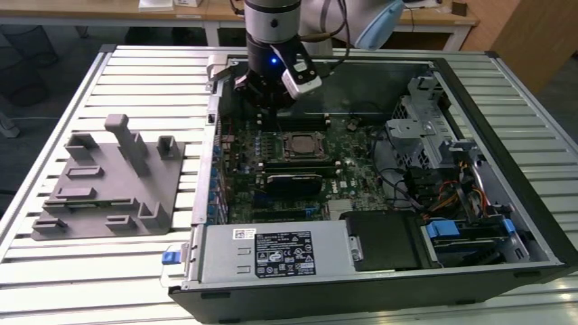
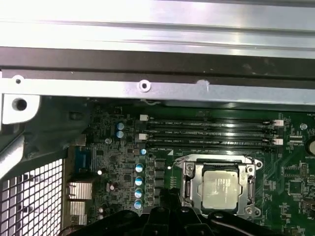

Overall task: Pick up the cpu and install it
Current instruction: 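Install the first cpu locking lever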

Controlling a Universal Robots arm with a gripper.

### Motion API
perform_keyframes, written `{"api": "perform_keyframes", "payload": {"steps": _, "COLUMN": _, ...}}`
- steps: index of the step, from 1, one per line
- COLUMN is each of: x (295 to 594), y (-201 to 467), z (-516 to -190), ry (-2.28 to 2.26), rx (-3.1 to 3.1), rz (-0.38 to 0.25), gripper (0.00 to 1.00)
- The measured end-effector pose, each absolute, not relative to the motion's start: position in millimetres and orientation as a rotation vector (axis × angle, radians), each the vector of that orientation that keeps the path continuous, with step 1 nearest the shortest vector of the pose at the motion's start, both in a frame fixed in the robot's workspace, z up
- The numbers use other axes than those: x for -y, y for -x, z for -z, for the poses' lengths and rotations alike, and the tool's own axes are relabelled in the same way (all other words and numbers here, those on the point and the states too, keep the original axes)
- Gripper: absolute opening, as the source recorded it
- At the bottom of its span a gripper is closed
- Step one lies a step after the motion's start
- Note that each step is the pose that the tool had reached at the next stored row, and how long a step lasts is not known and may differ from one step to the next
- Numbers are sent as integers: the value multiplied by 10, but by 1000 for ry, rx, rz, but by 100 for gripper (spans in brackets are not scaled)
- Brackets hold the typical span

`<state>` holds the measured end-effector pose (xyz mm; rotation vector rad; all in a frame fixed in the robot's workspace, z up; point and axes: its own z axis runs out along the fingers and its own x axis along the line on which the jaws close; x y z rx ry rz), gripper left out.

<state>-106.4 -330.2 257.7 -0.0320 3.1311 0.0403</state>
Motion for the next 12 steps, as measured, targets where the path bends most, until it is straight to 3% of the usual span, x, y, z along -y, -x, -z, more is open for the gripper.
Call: {"api": "perform_keyframes", "payload": {"steps": 12, "x": 3235, "y": 1132, "z": -2565, "ry": 32, "rx": -3131, "rz": -40, "gripper": 11}}
